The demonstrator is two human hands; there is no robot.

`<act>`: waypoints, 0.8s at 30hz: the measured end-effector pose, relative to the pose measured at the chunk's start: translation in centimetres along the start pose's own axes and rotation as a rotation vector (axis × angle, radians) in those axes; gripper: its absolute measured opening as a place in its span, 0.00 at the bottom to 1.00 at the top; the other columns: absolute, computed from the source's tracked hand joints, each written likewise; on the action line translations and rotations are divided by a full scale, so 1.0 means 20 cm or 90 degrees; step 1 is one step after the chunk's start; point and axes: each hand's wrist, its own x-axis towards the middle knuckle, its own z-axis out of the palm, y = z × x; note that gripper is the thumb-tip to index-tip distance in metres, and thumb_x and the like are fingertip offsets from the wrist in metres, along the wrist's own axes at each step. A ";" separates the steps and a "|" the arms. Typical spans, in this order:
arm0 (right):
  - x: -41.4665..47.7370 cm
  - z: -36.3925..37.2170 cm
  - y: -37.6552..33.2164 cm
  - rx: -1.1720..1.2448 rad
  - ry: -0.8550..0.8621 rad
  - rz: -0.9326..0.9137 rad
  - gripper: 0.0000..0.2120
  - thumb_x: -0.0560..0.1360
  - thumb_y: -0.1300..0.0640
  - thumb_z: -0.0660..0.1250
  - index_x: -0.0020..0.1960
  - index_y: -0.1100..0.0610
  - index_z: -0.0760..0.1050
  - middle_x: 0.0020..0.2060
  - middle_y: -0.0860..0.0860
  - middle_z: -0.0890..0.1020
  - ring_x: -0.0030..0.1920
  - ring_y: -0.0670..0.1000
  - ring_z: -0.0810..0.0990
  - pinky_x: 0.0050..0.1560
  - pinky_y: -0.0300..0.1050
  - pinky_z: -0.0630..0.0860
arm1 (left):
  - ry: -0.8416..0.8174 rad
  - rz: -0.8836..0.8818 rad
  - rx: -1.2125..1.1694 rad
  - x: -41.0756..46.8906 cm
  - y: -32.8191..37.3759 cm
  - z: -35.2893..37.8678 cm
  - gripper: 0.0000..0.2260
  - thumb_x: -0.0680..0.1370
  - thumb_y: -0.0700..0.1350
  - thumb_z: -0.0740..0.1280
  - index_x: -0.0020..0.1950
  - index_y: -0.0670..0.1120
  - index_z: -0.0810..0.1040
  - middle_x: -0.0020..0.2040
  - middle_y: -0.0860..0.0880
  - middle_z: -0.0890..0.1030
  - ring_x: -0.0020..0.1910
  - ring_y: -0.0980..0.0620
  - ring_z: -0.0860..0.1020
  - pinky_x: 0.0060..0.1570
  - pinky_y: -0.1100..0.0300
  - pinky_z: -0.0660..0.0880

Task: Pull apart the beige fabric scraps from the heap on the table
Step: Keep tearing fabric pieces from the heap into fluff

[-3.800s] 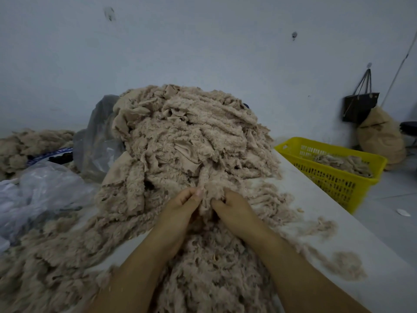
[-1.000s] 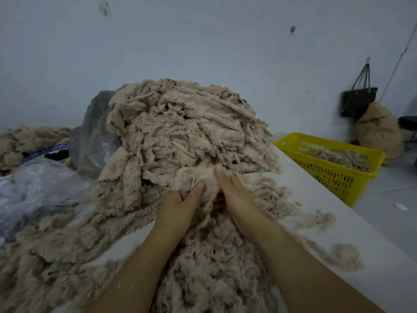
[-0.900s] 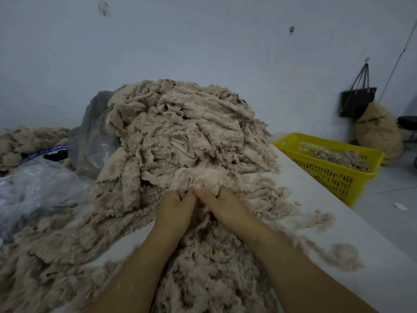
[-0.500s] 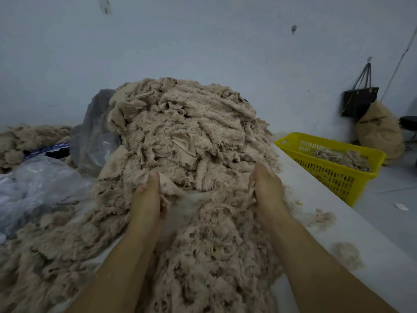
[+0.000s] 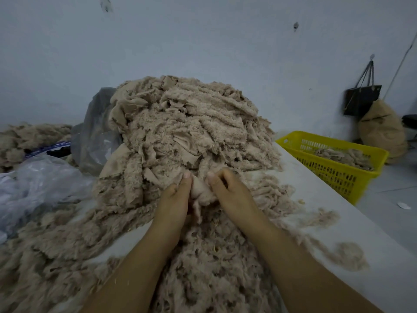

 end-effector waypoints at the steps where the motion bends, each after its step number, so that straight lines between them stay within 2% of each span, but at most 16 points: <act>1: 0.00 -0.01 0.00 0.007 0.022 0.001 0.15 0.81 0.39 0.58 0.40 0.46 0.69 0.33 0.35 0.75 0.33 0.37 0.72 0.34 0.30 0.67 | 0.010 -0.011 -0.047 0.01 0.00 0.00 0.29 0.81 0.60 0.61 0.32 0.39 0.78 0.24 0.43 0.75 0.23 0.48 0.75 0.27 0.60 0.75; 3: 0.00 -0.01 0.00 -0.002 -0.002 0.009 0.18 0.79 0.34 0.57 0.37 0.45 0.66 0.31 0.35 0.73 0.31 0.37 0.70 0.33 0.31 0.66 | 0.045 -0.041 -0.130 0.01 0.02 0.00 0.24 0.81 0.58 0.64 0.35 0.41 0.80 0.25 0.45 0.75 0.23 0.50 0.75 0.25 0.60 0.75; 6: -0.01 0.04 0.01 -0.090 -0.101 0.017 0.22 0.76 0.31 0.58 0.39 0.48 0.69 0.34 0.41 0.74 0.31 0.39 0.70 0.31 0.35 0.66 | 0.067 -0.042 -0.185 0.03 0.03 -0.02 0.23 0.80 0.56 0.65 0.28 0.46 0.80 0.23 0.47 0.73 0.22 0.53 0.73 0.25 0.61 0.72; 9: 0.00 0.07 0.03 -0.097 -0.137 0.017 0.16 0.80 0.42 0.62 0.41 0.52 0.71 0.37 0.48 0.76 0.34 0.39 0.73 0.33 0.33 0.70 | 0.062 -0.029 -0.183 0.02 0.03 -0.04 0.21 0.76 0.58 0.67 0.28 0.48 0.77 0.23 0.50 0.68 0.21 0.54 0.66 0.24 0.61 0.65; 11: 0.00 0.05 0.03 -0.043 -0.114 0.037 0.13 0.82 0.47 0.61 0.42 0.52 0.72 0.36 0.48 0.78 0.34 0.39 0.75 0.34 0.36 0.72 | 0.071 -0.003 -0.141 0.02 0.03 -0.04 0.22 0.78 0.58 0.66 0.27 0.50 0.80 0.21 0.53 0.65 0.21 0.56 0.63 0.24 0.61 0.61; 12: 0.01 0.04 0.03 0.002 -0.089 0.056 0.13 0.82 0.48 0.60 0.43 0.53 0.73 0.35 0.48 0.78 0.35 0.42 0.76 0.35 0.39 0.72 | 0.077 0.010 -0.103 0.02 0.03 -0.05 0.22 0.79 0.58 0.65 0.28 0.50 0.82 0.20 0.54 0.65 0.20 0.57 0.63 0.23 0.63 0.61; 15: 0.02 0.00 0.02 0.089 0.002 0.116 0.14 0.81 0.50 0.60 0.41 0.57 0.69 0.33 0.50 0.72 0.35 0.49 0.71 0.38 0.45 0.67 | 0.141 0.022 0.044 0.03 0.02 -0.05 0.24 0.78 0.62 0.65 0.25 0.53 0.81 0.18 0.57 0.70 0.18 0.62 0.68 0.24 0.64 0.64; 17: 0.01 -0.01 0.01 0.132 0.032 0.117 0.15 0.79 0.50 0.60 0.37 0.55 0.67 0.32 0.49 0.70 0.34 0.45 0.67 0.36 0.45 0.63 | 0.155 0.042 0.090 0.03 0.00 -0.06 0.26 0.77 0.63 0.66 0.21 0.54 0.75 0.19 0.57 0.70 0.18 0.62 0.68 0.28 0.61 0.63; 19: 0.01 -0.02 0.00 0.183 0.046 0.120 0.15 0.79 0.47 0.59 0.40 0.58 0.67 0.34 0.54 0.76 0.35 0.39 0.57 0.41 0.43 0.53 | 0.137 0.035 0.075 0.04 -0.01 -0.06 0.25 0.77 0.64 0.66 0.23 0.53 0.78 0.22 0.56 0.76 0.21 0.61 0.73 0.30 0.60 0.67; 20: 0.00 -0.03 -0.01 0.202 0.052 0.123 0.14 0.79 0.46 0.59 0.45 0.57 0.69 0.42 0.54 0.78 0.49 0.40 0.58 0.46 0.44 0.51 | 0.124 0.024 0.057 0.04 -0.01 -0.06 0.24 0.76 0.65 0.66 0.26 0.51 0.81 0.26 0.54 0.80 0.25 0.58 0.78 0.33 0.60 0.71; 21: 0.00 -0.03 -0.01 0.219 0.052 0.121 0.14 0.78 0.43 0.59 0.47 0.54 0.71 0.44 0.50 0.79 0.40 0.38 0.53 0.45 0.43 0.51 | 0.111 0.022 0.050 0.04 -0.01 -0.06 0.26 0.74 0.68 0.66 0.30 0.48 0.83 0.30 0.49 0.83 0.29 0.55 0.81 0.36 0.59 0.73; 22: 0.01 -0.04 -0.01 0.223 0.047 0.104 0.17 0.76 0.38 0.59 0.46 0.51 0.73 0.40 0.46 0.81 0.30 0.36 0.67 0.41 0.40 0.57 | 0.098 0.030 0.062 0.04 -0.02 -0.06 0.31 0.72 0.72 0.66 0.32 0.43 0.82 0.32 0.42 0.83 0.31 0.51 0.81 0.38 0.58 0.73; 24: 0.00 -0.03 -0.01 0.163 0.001 0.062 0.20 0.71 0.27 0.58 0.43 0.43 0.73 0.36 0.37 0.78 0.37 0.37 0.77 0.41 0.39 0.70 | 0.075 0.052 0.119 0.03 -0.02 -0.05 0.41 0.70 0.75 0.63 0.39 0.33 0.77 0.37 0.33 0.80 0.33 0.47 0.78 0.40 0.54 0.72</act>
